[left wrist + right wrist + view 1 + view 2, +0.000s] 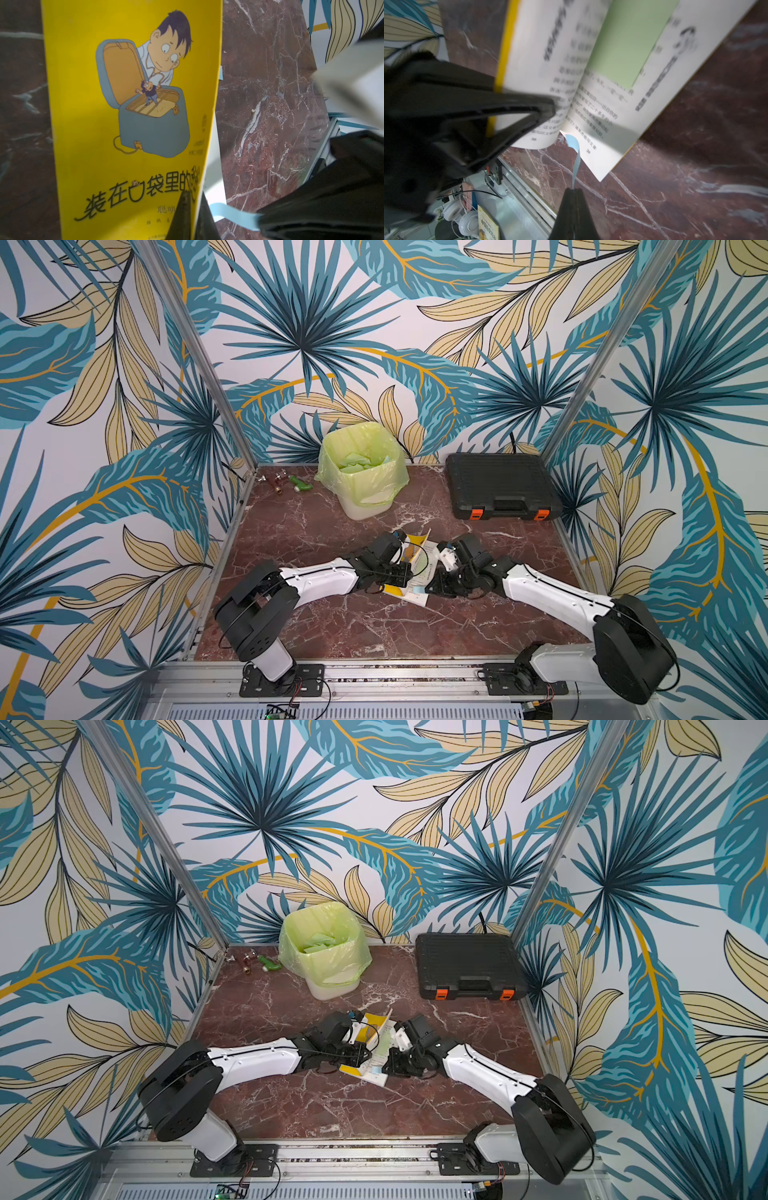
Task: Peel off the used sticky note
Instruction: Tear off the note from the book, then place the note in the trash bin.
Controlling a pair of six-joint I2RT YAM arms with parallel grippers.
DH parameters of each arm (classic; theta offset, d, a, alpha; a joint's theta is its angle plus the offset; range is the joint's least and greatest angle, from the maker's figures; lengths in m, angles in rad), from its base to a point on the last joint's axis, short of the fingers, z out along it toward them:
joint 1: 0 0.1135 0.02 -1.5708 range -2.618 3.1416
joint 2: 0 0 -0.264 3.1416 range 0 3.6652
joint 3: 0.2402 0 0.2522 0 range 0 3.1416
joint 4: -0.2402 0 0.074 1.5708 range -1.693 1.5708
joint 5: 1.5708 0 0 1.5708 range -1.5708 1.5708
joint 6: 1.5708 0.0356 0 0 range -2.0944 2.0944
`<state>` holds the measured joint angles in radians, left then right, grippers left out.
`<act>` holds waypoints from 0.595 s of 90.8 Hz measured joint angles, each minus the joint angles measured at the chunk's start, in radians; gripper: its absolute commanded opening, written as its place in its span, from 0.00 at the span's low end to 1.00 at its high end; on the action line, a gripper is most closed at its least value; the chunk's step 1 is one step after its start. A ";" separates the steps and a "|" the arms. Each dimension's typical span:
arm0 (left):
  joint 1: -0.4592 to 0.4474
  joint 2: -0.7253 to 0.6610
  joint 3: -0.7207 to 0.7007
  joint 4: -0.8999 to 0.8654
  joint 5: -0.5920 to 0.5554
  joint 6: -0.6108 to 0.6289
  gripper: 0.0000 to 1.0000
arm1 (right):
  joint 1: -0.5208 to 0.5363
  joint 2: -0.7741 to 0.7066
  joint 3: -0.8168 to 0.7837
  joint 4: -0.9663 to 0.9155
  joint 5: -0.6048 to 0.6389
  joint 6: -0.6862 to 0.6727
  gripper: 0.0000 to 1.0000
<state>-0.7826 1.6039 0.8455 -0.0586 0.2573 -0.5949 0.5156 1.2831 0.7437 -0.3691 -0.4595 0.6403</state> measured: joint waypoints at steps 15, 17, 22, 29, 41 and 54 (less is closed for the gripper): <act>0.002 -0.092 -0.069 0.046 -0.045 -0.022 0.00 | -0.109 -0.042 0.180 -0.050 0.095 0.013 0.00; 0.002 -0.103 -0.079 0.054 -0.053 -0.026 0.00 | -0.113 -0.037 0.213 -0.051 0.109 0.013 0.00; 0.002 -0.122 -0.100 0.071 -0.069 -0.041 0.00 | -0.115 -0.016 0.295 -0.048 0.125 0.010 0.00; 0.002 -0.134 -0.121 0.095 -0.085 -0.061 0.00 | -0.116 0.035 0.416 -0.021 0.123 0.005 0.00; 0.002 -0.136 -0.148 0.134 -0.097 -0.094 0.00 | -0.110 0.171 0.593 0.119 0.093 0.010 0.00; 0.002 -0.148 -0.166 0.155 -0.105 -0.114 0.00 | -0.085 0.389 0.824 0.193 0.052 0.013 0.00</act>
<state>-0.7811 1.4555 0.6796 0.0967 0.1524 -0.7094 0.4301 1.6726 1.5673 -0.1764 -0.4076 0.6537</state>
